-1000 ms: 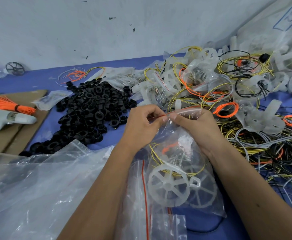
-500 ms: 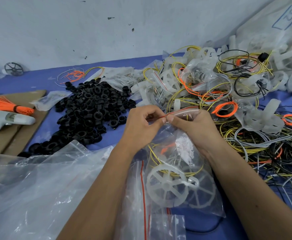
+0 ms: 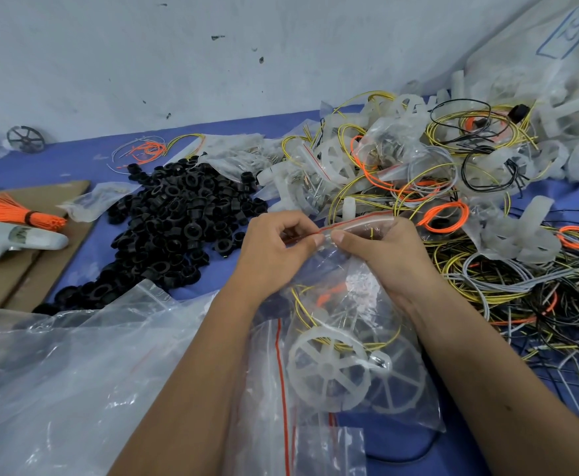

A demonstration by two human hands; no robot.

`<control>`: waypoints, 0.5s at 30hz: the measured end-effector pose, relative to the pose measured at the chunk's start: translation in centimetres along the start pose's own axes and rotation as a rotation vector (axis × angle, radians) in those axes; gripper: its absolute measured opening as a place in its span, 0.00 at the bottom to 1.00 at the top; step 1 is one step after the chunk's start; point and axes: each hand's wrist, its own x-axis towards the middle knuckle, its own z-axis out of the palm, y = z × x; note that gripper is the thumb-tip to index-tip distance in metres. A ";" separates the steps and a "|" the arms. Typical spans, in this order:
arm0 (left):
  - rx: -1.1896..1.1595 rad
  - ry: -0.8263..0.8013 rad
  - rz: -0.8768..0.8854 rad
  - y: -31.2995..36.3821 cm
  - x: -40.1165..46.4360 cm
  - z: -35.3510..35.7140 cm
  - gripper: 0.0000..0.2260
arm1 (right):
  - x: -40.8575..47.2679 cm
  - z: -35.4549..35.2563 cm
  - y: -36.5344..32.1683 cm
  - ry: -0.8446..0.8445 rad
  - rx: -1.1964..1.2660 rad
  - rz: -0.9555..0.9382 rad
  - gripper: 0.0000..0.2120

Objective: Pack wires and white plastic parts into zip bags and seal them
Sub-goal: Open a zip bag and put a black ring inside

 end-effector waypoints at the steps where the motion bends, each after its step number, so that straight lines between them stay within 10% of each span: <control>1: 0.007 0.002 0.001 0.0 0.0 0.0 0.06 | 0.0 0.0 0.0 -0.006 0.012 0.015 0.02; 15: -0.106 0.000 -0.076 -0.2 0.1 -0.2 0.09 | -0.3 0.4 -0.2 0.031 0.141 0.052 0.04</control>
